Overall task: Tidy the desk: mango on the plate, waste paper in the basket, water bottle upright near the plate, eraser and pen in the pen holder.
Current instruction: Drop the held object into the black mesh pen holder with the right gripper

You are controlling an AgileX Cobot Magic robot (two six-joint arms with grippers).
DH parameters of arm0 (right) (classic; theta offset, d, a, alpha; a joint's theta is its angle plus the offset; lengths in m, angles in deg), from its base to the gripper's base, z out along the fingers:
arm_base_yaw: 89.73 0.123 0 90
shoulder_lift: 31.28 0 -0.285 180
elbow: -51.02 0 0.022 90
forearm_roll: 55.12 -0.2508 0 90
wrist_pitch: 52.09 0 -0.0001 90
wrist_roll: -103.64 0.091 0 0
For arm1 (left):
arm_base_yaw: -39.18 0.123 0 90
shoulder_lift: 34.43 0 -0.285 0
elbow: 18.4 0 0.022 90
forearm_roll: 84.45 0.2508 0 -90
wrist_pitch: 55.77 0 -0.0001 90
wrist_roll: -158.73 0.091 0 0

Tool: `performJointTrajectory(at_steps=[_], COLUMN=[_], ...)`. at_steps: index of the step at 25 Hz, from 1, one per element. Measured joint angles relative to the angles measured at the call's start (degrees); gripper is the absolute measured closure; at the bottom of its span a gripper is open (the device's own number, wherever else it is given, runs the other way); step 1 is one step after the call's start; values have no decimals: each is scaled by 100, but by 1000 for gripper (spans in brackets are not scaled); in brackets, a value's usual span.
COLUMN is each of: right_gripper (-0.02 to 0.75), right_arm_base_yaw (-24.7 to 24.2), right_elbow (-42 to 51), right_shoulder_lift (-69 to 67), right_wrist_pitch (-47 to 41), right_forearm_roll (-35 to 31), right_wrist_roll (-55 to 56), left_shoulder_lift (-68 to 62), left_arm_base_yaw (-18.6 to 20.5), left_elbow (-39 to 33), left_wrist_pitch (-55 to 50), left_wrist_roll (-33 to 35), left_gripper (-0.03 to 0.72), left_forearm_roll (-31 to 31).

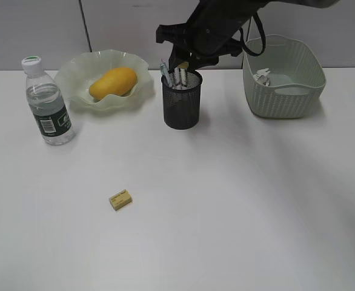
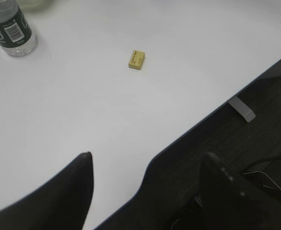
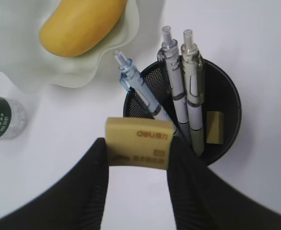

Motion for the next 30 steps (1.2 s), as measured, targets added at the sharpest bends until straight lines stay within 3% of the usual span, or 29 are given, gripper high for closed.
performJointTrajectory(at_steps=[12, 19, 30], right_gripper=[428, 286, 258], right_arm_base_yaw=[0, 0, 0], right_elbow=[-286, -285, -292], right_shoulder_lift=[-334, -334, -334], right_wrist_pitch=[215, 303, 33], right_forearm_roll=[505, 608, 691], right_wrist_roll=[-3, -26, -219], left_shoulder_lift=[0, 0, 0], left_arm_base_yaw=[0, 0, 0], left_elbow=[0, 0, 0], left_wrist_pitch=[0, 0, 0], left_wrist_roll=[0, 0, 0], left_gripper=[168, 168, 168], left_forearm_roll=[0, 0, 0])
